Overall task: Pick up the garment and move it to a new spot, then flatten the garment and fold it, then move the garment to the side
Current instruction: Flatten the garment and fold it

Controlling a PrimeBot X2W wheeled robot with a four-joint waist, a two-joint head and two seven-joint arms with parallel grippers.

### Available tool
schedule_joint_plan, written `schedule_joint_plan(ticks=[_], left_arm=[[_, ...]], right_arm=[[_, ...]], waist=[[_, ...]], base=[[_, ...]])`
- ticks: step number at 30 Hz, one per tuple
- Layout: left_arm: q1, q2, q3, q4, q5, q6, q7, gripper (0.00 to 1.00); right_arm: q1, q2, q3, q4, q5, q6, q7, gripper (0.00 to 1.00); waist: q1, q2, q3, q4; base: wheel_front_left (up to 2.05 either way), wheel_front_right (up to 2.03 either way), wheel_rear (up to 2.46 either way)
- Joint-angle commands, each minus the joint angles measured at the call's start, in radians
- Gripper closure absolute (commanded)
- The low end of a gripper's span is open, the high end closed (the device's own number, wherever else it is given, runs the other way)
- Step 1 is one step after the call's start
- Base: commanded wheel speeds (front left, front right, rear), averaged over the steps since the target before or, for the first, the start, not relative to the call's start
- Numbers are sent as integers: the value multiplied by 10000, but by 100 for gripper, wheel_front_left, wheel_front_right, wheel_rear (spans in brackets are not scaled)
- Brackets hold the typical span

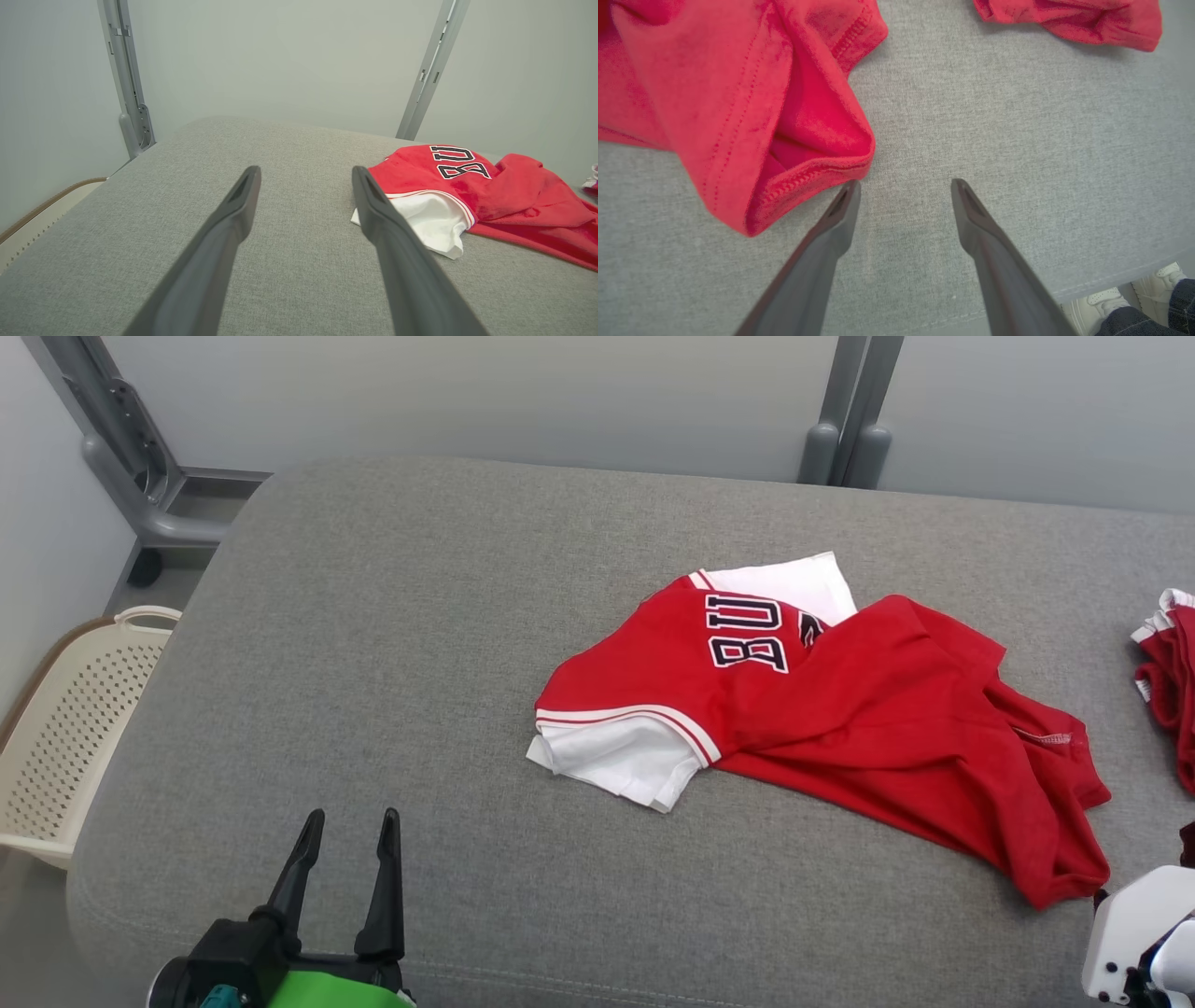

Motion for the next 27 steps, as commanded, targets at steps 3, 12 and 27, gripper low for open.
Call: schedule_joint_plan(ticks=[3, 12, 27], left_arm=[[137, 53, 28, 4, 64, -65, 7, 0], [76, 17, -70, 7, 90, -81, 7, 0], [-301, -14, -64, 44, 53, -130, 7, 0]], right_arm=[[-131, -33, 71, -509, 197, -14, -311, 0], [-885, -34, 958, -898, 724, -14, -226, 0], [-1864, -40, 824, 1003, 893, -14, -178, 33]], waist=[[0, -1, -53, -93], [0, -1, -18, -159], [0, -1, 555, 310]], base=[[0, 0, 0], [0, 0, 0], [0, 0, 0]])
